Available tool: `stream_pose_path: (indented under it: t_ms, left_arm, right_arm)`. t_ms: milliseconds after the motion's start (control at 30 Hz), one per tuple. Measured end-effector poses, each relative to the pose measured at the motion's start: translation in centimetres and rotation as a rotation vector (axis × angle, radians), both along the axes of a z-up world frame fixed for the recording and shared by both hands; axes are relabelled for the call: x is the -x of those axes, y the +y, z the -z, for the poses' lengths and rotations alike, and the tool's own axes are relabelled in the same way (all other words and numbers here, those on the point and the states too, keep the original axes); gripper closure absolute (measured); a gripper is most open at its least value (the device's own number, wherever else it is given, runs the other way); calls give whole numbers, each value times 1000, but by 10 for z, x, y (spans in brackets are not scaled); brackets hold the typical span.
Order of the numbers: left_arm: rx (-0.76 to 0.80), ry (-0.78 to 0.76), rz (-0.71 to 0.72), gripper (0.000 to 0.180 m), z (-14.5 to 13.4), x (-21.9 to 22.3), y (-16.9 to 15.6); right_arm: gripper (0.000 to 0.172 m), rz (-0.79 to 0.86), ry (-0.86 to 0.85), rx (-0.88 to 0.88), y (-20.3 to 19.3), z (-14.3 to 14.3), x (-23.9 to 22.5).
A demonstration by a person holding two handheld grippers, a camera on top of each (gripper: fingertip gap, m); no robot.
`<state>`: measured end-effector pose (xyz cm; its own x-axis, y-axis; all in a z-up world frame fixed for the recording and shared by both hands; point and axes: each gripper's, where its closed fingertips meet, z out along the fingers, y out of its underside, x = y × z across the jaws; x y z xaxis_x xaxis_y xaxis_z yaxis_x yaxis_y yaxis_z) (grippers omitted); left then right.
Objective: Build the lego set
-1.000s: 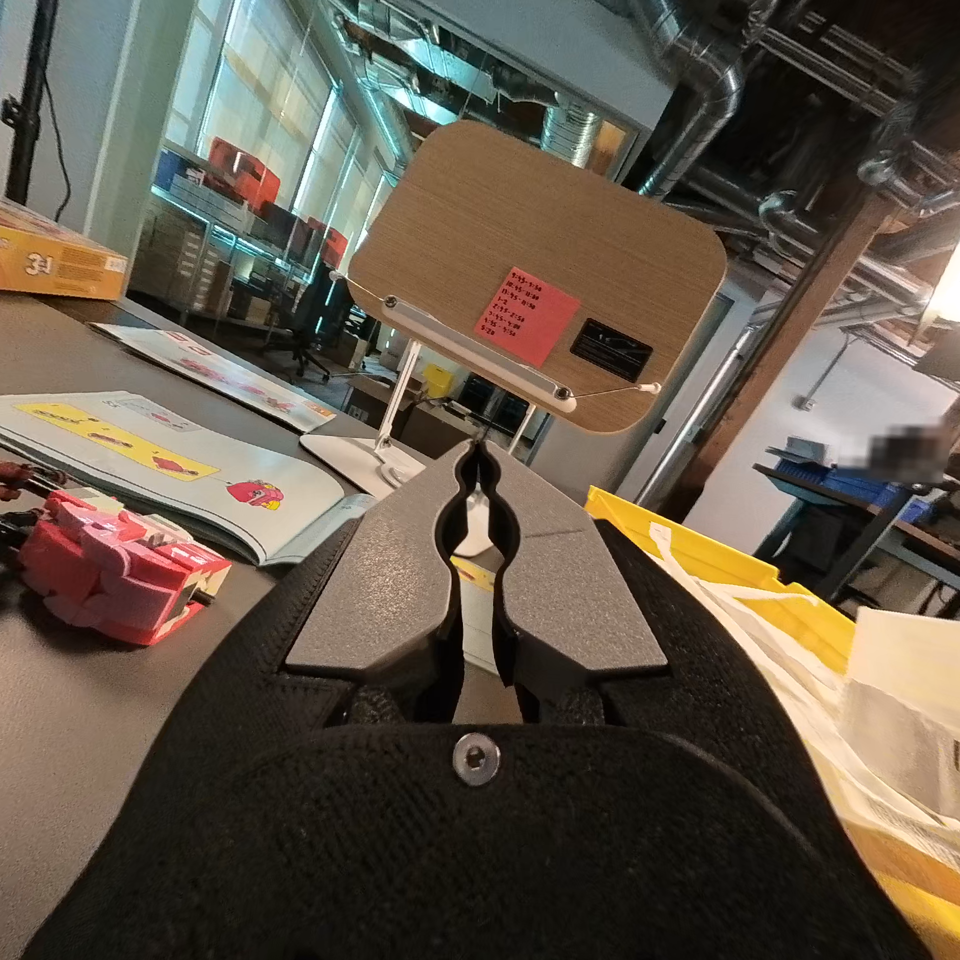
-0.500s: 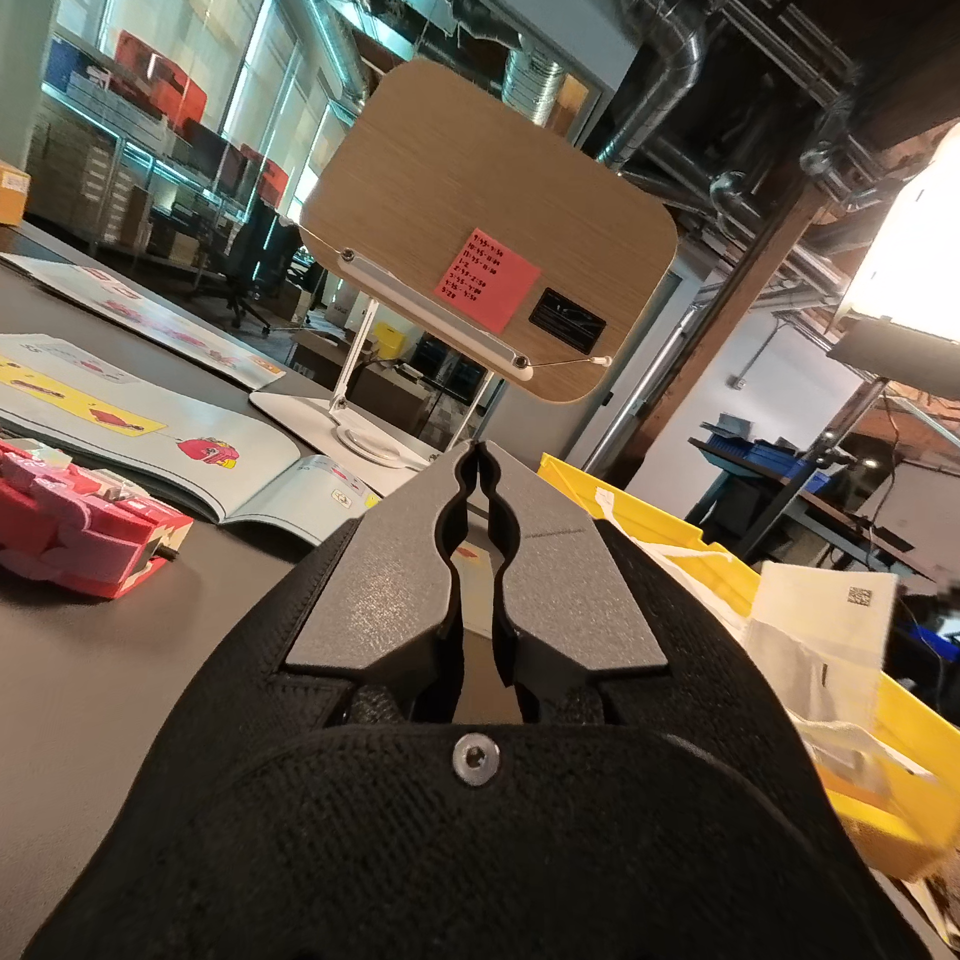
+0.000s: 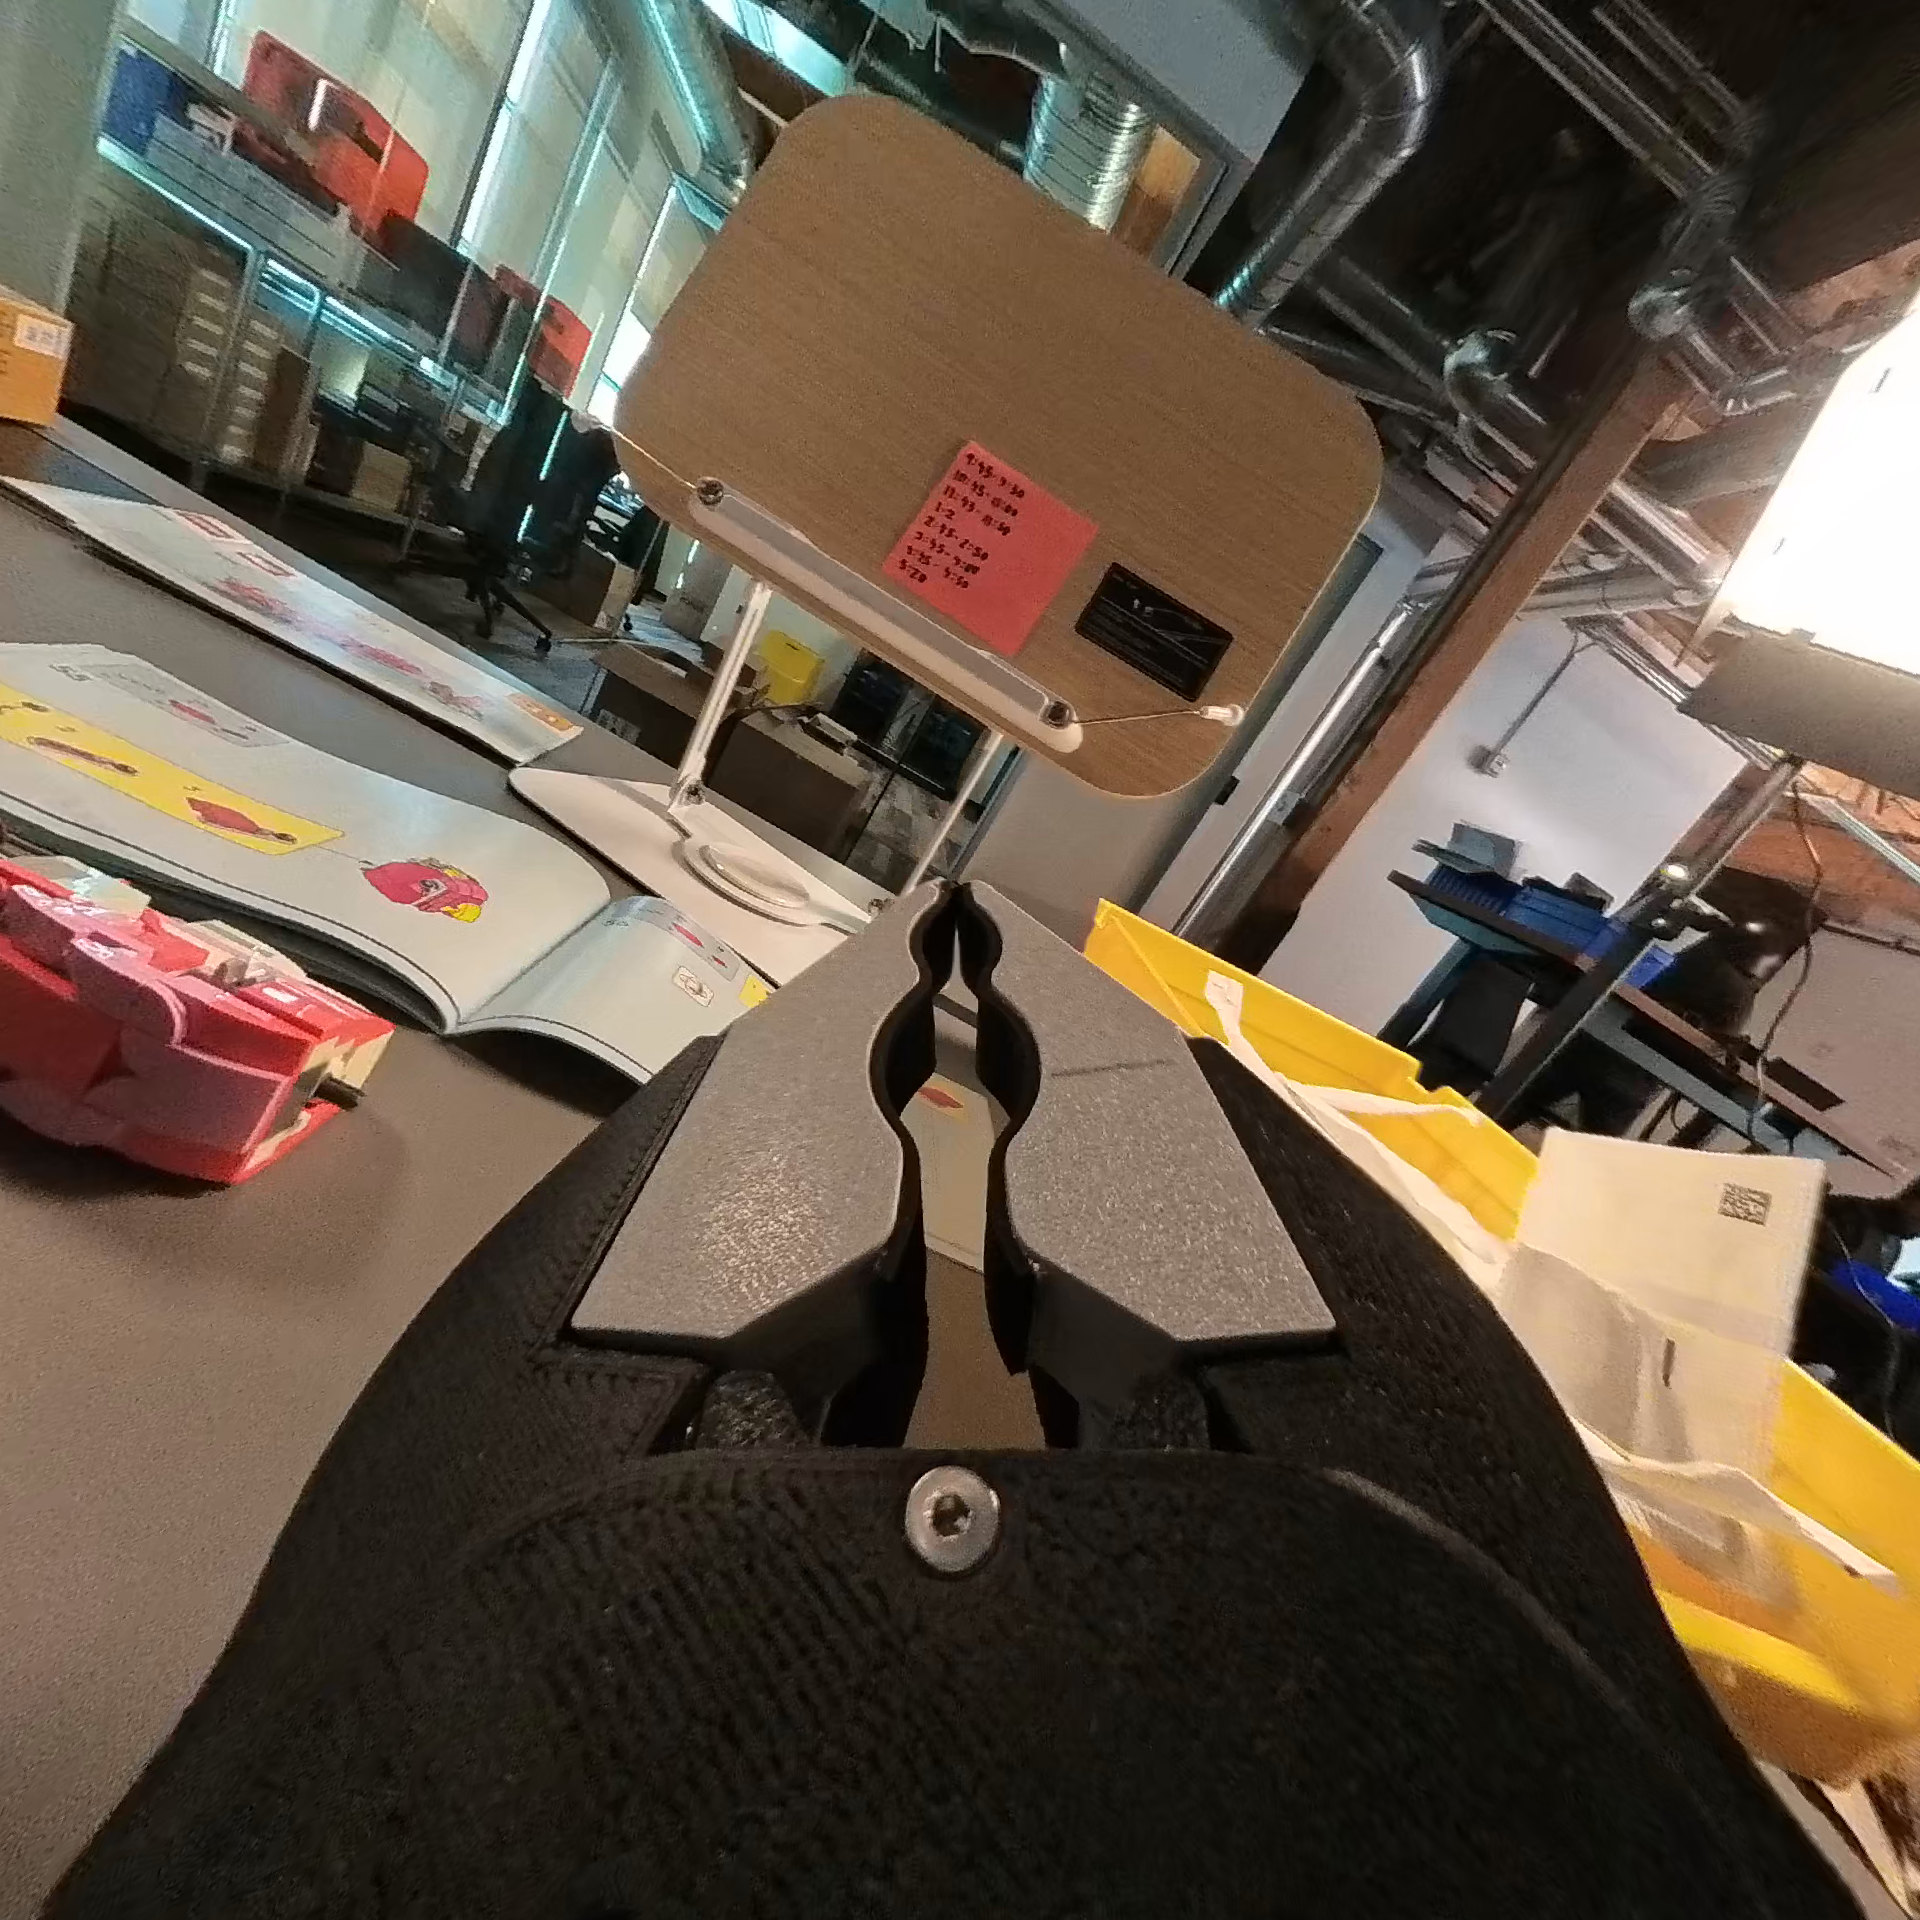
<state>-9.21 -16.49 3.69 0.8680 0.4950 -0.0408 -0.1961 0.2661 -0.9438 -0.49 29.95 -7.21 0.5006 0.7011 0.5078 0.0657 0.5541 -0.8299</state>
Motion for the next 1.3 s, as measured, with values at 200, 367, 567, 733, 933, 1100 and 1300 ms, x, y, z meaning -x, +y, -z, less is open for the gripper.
stream_pose_path:
  t_ms: [200,367,567,733,933,1100,1300]
  left_arm:
    - [417,-360,-160,161,10,107,-61]
    - [836,-768,-70,159,72,162,-54]
    - [1135,-1057,248,146,131,139,-16]
    - [1288,-1139,271,139,158,123,-15]
    - [1518,-1149,280,154,194,98,-34]
    - [1361,-1099,196,155,188,132,-22]
    - [1137,-893,-62,156,161,228,-7]
  right_arm:
    - [172,-12,-13,-12,-3,1,4]
    - [172,-10,-15,-9,-2,2,4]
    - [172,-9,-21,-11,-1,3,5]
    - [172,-16,-27,-12,-2,3,6]
    - [172,-21,-27,-9,-3,4,7]
    - [172,-22,-22,-4,-2,3,6]
    - [172,-25,-23,-4,-2,3,7]
